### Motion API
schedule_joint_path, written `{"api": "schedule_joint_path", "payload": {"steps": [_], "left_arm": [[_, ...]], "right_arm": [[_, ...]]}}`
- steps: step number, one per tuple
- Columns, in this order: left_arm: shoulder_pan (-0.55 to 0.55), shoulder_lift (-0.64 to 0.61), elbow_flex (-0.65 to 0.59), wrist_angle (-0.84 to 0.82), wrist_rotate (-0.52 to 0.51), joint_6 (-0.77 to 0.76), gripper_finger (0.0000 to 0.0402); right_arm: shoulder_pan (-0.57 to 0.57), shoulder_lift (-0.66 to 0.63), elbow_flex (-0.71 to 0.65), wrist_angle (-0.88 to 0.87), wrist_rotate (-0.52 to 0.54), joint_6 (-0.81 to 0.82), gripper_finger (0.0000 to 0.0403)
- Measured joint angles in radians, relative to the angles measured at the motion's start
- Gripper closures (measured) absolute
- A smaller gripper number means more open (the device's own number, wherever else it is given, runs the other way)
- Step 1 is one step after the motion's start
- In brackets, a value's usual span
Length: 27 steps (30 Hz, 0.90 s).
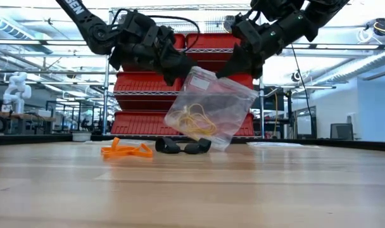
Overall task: Sort rubber bands
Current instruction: Close the middle transparent zip bag
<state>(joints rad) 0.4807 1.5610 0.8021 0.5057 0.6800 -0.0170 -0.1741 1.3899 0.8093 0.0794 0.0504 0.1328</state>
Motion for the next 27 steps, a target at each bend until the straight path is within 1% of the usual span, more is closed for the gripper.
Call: {"api": "schedule_joint_path", "payload": {"steps": [4, 12, 16, 20, 27], "left_arm": [[-0.012, 0.000, 0.021, -0.034, 0.019, 0.000, 0.0266], [-0.012, 0.000, 0.022, -0.081, 0.023, 0.028, 0.0346], [-0.012, 0.000, 0.022, -0.075, 0.024, 0.035, 0.0375], [-0.011, 0.000, 0.022, -0.078, 0.032, 0.052, 0.0391], [-0.011, 0.000, 0.022, -0.070, 0.034, 0.052, 0.0393]], "right_arm": [[0.002, 0.000, 0.000, -0.009, -0.001, -0.007, 0.0403], [0.006, 0.000, 0.000, -0.014, -0.001, -0.023, 0.0403], [0.006, -0.009, 0.000, -0.026, -0.001, -0.029, 0.0403], [0.006, -0.030, 0.000, -0.054, -0.001, -0.040, 0.0403], [0.006, -0.064, 0.000, -0.074, -0.001, -0.048, 0.0403]]}}
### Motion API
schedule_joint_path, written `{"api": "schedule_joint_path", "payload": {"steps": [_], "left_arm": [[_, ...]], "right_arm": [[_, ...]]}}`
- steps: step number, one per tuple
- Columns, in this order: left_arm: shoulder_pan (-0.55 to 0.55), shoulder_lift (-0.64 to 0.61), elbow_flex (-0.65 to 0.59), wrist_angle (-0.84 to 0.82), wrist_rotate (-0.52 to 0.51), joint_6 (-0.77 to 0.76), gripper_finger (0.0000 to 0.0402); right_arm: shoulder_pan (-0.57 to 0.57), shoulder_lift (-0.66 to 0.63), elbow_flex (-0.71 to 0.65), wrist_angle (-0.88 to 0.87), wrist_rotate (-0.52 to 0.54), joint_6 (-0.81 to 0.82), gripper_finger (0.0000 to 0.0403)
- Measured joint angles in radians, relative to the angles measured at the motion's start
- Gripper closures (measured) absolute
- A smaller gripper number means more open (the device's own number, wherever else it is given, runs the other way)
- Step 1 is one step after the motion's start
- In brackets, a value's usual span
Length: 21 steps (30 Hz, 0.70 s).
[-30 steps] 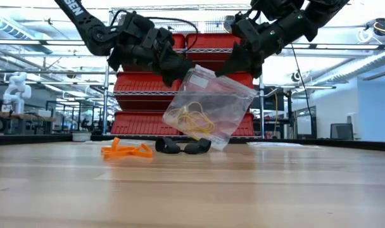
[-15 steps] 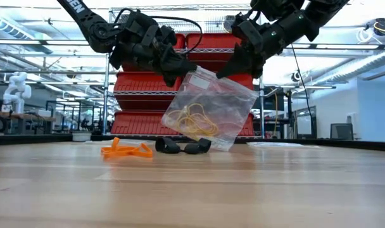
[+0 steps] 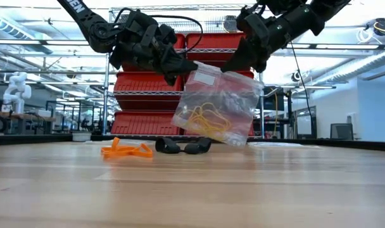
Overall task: Sort rubber bands
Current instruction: Close the middle transparent zip bag
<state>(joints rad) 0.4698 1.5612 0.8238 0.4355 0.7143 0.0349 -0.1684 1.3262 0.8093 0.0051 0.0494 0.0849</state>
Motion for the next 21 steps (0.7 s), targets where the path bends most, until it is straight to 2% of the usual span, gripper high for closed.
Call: {"api": "schedule_joint_path", "payload": {"steps": [5, 15, 21], "left_arm": [[0.000, 0.000, 0.000, -0.004, 0.000, 0.000, 0.0398], [-0.008, 0.000, -0.001, -0.004, -0.007, 0.000, 0.0400], [-0.009, 0.000, -0.001, -0.001, -0.008, 0.000, 0.0401]], "right_arm": [[0.000, -0.001, 0.000, 0.012, 0.000, 0.033, 0.0390], [0.000, 0.040, 0.000, 0.217, -0.031, 0.039, 0.0289], [0.000, 0.113, 0.000, 0.319, -0.077, -0.017, 0.0285]]}}
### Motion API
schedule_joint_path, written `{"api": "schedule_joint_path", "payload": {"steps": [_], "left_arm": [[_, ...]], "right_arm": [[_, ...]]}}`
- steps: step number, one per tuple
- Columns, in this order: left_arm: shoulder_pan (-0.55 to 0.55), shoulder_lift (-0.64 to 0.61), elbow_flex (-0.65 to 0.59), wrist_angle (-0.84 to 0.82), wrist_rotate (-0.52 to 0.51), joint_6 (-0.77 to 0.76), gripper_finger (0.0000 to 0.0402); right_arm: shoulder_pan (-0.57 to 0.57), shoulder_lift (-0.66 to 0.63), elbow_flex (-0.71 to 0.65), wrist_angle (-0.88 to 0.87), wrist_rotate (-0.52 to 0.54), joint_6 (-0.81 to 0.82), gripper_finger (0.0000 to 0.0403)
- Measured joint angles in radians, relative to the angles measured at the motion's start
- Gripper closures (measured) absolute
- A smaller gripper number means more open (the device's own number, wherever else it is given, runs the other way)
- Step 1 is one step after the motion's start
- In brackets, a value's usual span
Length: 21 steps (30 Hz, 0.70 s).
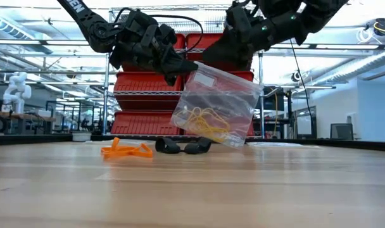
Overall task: Sort rubber bands
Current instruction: Close the middle transparent zip bag
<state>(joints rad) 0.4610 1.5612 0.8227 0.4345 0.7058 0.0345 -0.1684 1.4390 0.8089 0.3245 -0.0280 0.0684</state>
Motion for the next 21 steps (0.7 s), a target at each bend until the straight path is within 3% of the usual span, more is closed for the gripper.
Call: {"api": "schedule_joint_path", "payload": {"steps": [10, 18, 21], "left_arm": [[-0.011, 0.000, -0.001, -0.003, -0.008, 0.000, 0.0401], [-0.010, 0.000, -0.001, 0.001, -0.006, 0.002, 0.0401], [-0.010, 0.000, 0.000, 0.002, 0.000, 0.003, 0.0401]], "right_arm": [[-0.021, 0.062, 0.052, -0.029, 0.024, -0.026, 0.0337], [-0.021, 0.057, 0.065, -0.106, 0.029, -0.034, 0.0322], [-0.021, 0.057, 0.065, -0.117, 0.028, -0.037, 0.0337]]}}
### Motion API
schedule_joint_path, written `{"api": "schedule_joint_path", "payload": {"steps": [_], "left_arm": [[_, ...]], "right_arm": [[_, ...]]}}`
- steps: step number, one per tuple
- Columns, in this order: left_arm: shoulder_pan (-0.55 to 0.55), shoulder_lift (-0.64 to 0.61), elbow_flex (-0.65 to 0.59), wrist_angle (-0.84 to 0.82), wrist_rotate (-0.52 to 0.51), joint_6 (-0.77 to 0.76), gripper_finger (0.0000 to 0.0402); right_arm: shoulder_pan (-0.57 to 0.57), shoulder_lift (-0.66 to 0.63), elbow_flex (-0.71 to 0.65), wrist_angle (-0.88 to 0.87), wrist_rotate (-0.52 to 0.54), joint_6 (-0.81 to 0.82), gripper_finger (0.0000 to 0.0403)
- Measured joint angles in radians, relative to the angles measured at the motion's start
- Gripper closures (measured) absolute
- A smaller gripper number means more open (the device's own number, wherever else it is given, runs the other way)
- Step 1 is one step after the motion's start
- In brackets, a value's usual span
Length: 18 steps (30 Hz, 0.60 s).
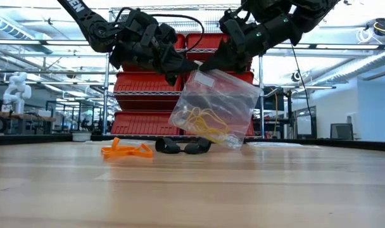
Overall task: Sort rubber bands
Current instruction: Close the middle transparent zip bag
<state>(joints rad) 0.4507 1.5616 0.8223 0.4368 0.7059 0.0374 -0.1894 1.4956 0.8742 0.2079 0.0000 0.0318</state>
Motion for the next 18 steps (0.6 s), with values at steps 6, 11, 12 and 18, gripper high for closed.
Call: {"api": "schedule_joint_path", "payload": {"steps": [6, 11, 12, 18], "left_arm": [[0.000, 0.000, 0.000, -0.005, 0.000, -0.002, 0.0401], [0.000, -0.001, 0.000, -0.009, 0.000, -0.002, 0.0401], [0.000, -0.001, 0.000, -0.010, 0.000, -0.002, 0.0401], [0.000, -0.001, 0.002, -0.008, -0.001, -0.003, 0.0401]], "right_arm": [[0.000, 0.000, 0.000, -0.002, -0.002, -0.018, 0.0396], [0.000, 0.000, 0.000, -0.005, -0.006, -0.018, 0.0394], [0.000, 0.000, 0.000, -0.007, -0.006, -0.018, 0.0397], [0.000, -0.021, 0.000, -0.022, -0.006, 0.004, 0.0377]]}}
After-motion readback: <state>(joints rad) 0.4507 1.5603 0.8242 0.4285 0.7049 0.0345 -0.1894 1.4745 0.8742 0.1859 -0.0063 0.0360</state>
